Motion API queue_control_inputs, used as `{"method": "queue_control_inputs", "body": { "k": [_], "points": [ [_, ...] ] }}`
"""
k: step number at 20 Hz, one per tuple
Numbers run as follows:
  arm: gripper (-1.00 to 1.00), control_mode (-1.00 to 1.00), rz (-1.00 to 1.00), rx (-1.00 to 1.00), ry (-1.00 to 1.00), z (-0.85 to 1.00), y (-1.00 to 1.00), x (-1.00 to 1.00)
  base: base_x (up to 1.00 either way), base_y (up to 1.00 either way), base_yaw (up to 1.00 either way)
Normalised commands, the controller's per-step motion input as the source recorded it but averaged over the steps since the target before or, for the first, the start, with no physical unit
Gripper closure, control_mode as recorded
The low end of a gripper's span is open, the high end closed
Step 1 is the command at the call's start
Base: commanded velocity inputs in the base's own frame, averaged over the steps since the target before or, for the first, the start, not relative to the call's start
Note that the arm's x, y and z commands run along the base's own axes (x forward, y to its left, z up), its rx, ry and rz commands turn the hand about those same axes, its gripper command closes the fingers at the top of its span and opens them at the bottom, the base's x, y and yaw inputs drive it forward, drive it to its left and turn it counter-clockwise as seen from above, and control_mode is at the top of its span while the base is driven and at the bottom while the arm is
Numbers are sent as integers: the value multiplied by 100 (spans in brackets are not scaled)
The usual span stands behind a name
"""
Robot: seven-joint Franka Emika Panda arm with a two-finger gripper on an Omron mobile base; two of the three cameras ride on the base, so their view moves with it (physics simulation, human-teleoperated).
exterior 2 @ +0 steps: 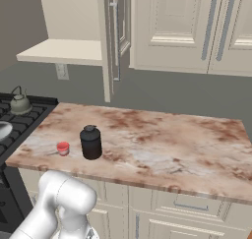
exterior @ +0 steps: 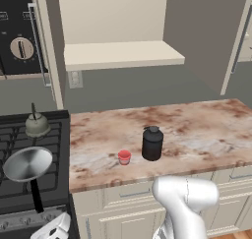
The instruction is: Pick the pan from the cabinet and place it on the stove. Then turn on the stove burner for the pan.
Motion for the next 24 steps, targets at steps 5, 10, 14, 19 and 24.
{"method": "queue_control_inputs", "body": {
  "k": [5, 10, 14, 19, 24],
  "points": [
    [100, -100, 1, -17, -3, 38, 0, -10, 0, 0, 0],
    [100, -100, 1, -20, -5, 45, 0, -19, 0, 0, 0],
    [100, -100, 1, -23, -6, 45, 0, -25, 0, 0, 0],
    [100, -100, 1, -23, -5, 41, 0, -29, 0, 0, 0],
    [100, -100, 1, -22, -5, 39, 0, -31, 0, 0, 0]
  ]
}}
